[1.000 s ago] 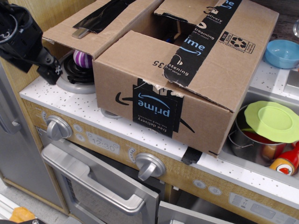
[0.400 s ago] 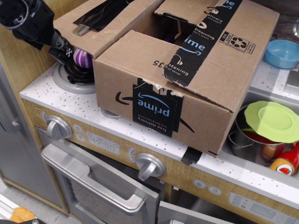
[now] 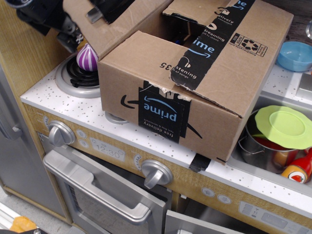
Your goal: Close large4fbox flaps
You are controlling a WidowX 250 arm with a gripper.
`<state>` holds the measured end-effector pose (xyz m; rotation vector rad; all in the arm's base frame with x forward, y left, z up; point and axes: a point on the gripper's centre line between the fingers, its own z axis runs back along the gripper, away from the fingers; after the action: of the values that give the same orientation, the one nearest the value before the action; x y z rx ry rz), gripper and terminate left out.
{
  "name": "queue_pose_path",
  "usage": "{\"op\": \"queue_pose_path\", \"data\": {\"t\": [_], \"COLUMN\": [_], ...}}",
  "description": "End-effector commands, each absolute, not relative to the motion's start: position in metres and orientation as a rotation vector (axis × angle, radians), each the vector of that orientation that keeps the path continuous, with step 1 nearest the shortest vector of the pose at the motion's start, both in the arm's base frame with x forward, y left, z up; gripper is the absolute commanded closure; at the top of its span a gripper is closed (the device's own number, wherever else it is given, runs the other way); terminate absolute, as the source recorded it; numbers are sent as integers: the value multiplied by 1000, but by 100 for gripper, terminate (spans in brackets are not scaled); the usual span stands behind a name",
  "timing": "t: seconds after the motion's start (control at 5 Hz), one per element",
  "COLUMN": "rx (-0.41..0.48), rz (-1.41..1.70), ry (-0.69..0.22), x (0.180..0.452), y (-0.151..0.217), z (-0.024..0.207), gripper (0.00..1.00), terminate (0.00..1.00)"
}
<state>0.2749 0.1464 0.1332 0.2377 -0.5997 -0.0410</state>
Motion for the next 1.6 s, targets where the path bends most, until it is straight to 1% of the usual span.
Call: {"op": "queue_pose_path", "data": {"t": [0.0, 0.2, 0.4, 0.6, 0.8, 1.2, 1.4], "rx": [315, 303, 301, 270, 249, 145, 95], "rz": [-36, -19, -21, -1, -4, 26, 26], "ry": [-685, -659, -653, -602, -591, -584, -545], "x": [287, 289, 295, 302, 306, 310, 316], "y": [119, 105, 94, 83, 64, 27, 24], "z": [185, 189, 193, 200, 202, 180, 167], "gripper": [0, 0, 0, 0, 0, 0, 0], "terminate": [0, 0, 0, 0, 0, 0, 0]}}
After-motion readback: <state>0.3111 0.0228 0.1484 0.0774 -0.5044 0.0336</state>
